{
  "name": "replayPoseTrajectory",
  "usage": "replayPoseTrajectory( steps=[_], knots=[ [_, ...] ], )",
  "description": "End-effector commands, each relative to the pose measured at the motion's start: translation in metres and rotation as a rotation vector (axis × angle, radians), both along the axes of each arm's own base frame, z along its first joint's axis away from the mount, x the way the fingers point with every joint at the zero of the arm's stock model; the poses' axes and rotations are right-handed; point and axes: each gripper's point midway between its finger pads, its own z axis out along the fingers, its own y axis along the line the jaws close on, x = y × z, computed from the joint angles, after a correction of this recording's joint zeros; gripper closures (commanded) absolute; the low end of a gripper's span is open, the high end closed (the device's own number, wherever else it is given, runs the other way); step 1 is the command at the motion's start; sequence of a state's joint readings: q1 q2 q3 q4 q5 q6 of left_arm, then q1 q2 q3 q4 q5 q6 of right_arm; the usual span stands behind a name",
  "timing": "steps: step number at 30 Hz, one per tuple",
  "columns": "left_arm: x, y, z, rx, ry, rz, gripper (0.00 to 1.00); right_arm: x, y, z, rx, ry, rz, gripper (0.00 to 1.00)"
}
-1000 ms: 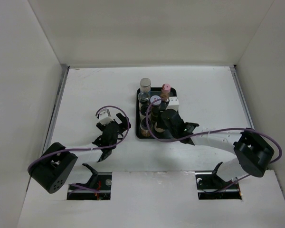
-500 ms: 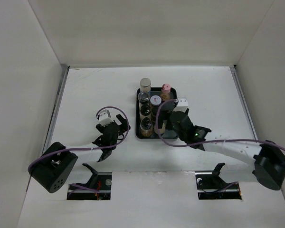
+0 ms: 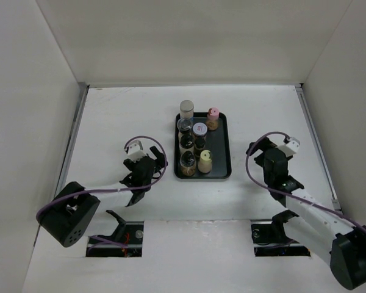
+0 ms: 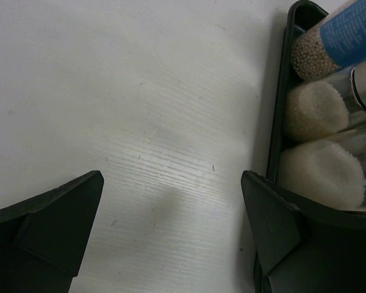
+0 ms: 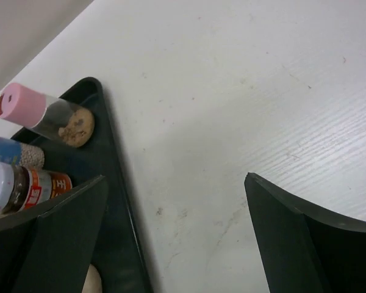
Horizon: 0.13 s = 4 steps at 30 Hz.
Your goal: Organize the condiment bottles
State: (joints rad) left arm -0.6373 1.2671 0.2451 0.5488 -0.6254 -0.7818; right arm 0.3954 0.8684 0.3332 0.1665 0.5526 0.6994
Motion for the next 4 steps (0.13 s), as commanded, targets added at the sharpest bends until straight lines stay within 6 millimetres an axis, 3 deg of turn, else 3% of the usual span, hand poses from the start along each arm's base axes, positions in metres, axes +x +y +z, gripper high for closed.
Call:
replayPoseTrajectory(
  steps=[1,4],
  knots=[
    [0.0105,-0.0085,0.0155,-0.031,-0.036,0.008,0.0,0.0113,0.0047,0.0214,0.115,-0.1,0.015,0.0],
    [0.0101,-0.0076,0.0193,-0.035,-0.051,0.014,0.0,0.0112,0.004,0.0173,0.102,-0.079,0.019,0.0]
  ],
)
